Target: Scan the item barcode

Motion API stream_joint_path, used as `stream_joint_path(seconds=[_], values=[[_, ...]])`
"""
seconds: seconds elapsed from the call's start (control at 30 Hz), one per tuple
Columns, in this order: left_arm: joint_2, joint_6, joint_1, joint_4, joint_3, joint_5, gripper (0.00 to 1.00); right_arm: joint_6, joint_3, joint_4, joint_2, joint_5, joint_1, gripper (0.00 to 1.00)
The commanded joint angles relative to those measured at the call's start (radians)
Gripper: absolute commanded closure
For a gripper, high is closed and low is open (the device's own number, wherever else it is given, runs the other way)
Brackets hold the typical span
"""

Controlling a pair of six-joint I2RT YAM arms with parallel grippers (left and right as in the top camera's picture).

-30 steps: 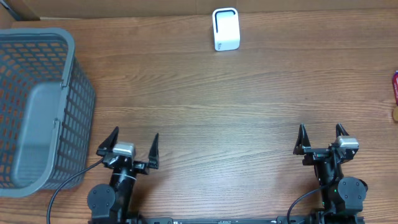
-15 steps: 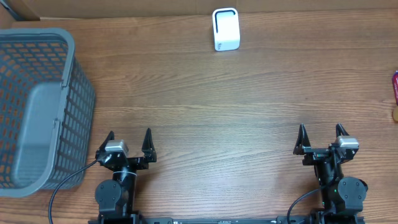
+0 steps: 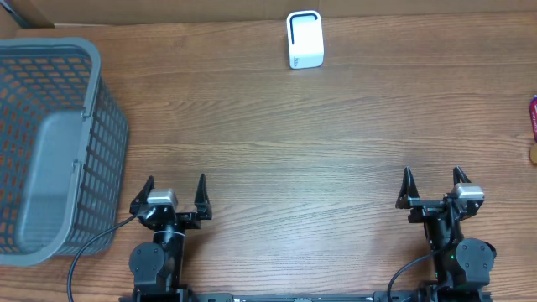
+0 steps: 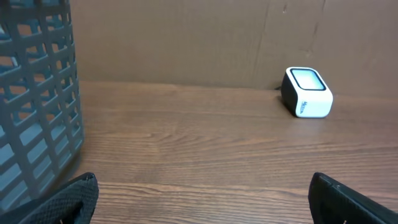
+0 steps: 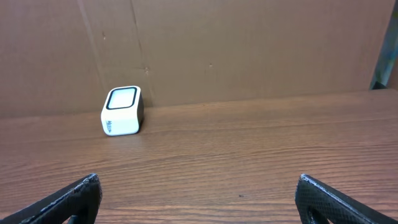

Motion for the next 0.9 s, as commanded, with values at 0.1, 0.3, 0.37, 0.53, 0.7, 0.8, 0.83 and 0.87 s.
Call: stream_joint_path(seconds=[0.1, 0.3, 0.37, 0.53, 0.7, 0.8, 0.83, 0.87], values=[[-0.012, 0.047, -0.007, -0.005, -0.005, -0.017, 0.00, 0.003, -0.010, 0.007, -0.009, 0.002, -0.005, 0.00], [-0.012, 0.098, -0.010, -0.006, -0.005, -0.033, 0.00, 0.003, -0.010, 0.007, -0.009, 0.002, -0.005, 0.00], [-0.012, 0.099, -0.010, -0.006, -0.005, -0.048, 0.00, 0.003, -0.010, 0.007, -0.009, 0.003, -0.005, 0.00], [-0.012, 0.088, -0.010, -0.007, -0.005, -0.047, 0.00, 0.003, -0.010, 0.007, -0.009, 0.002, -0.005, 0.00], [-0.011, 0.040, -0.006, -0.007, -0.005, -0.057, 0.01, 0.003, -0.010, 0.007, -0.009, 0.002, -0.005, 0.00], [-0.010, 0.038, -0.006, -0.007, -0.005, -0.056, 0.00, 0.003, -0.010, 0.007, -0.009, 0.002, -0.005, 0.00], [-0.010, 0.038, -0.006, -0.007, -0.005, -0.056, 0.00, 0.003, -0.010, 0.007, -0.009, 0.002, -0.005, 0.00], [-0.010, 0.029, -0.006, -0.007, -0.005, -0.056, 0.00, 0.003, -0.010, 0.007, -0.009, 0.002, -0.005, 0.00]])
